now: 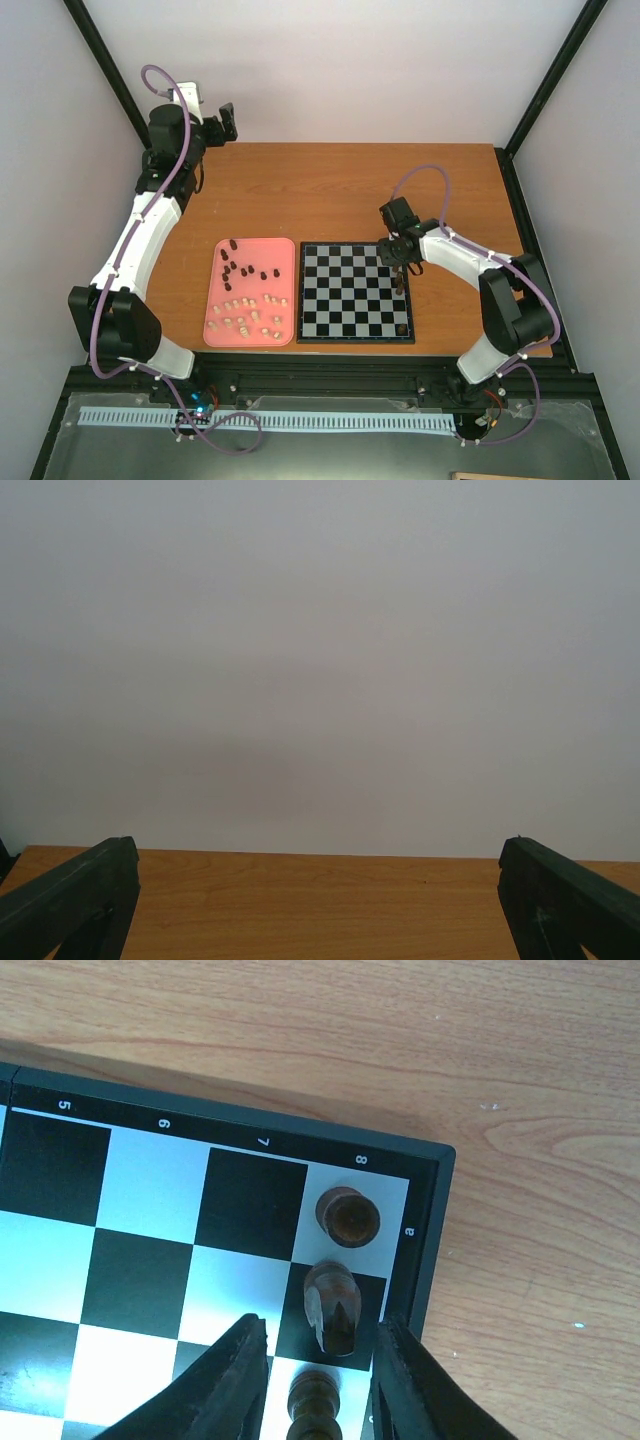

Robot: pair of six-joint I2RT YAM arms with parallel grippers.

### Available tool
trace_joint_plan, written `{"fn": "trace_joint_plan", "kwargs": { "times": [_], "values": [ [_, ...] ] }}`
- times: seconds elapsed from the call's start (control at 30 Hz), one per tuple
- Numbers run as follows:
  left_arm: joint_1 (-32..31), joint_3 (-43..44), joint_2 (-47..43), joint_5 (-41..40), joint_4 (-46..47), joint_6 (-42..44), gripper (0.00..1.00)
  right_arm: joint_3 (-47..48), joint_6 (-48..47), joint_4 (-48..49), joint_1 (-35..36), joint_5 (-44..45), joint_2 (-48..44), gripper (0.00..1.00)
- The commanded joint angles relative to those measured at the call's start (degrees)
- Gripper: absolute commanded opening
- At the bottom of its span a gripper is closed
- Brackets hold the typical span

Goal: Set up the chess pieces on the board
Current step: Place the chess piece on the chessboard, then pick up the chess piece from the storage box.

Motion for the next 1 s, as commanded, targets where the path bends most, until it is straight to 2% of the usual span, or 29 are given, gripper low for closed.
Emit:
{"fn": "trace_joint_plan", "kwargs": {
  "times": [0.0,0.3,0.43,0.7,0.97],
  "values": [
    [-0.2,2.3,-0.4,-0.4,0.3,0.6,1.00,1.2,-0.2,-0.3,-0.5,0.6,-1.8,0.31],
    [-0.1,2.3,-0.9,0.0,0.3,0.5,1.00,6.0,-1.4,-2.8,-0.3,1.5,-5.4,0.37],
    [-0.2,2.2,-1.1,-0.5,0.3,0.0,1.00,10.3,-2.7,-3.5,1.1,1.5,-3.7,0.38],
    [-0.1,1.2,-2.6,-0.2,1.1,-0.1,1.00,24.7,-4.0,-0.7,9.7,-1.7,8.5,0.39],
    [-0.2,-0.2,-4.5,0.3,1.9,-0.4,1.00,48.4,-9.1,0.5,16.6,-8.8,27.2,0.41]
  ]
}}
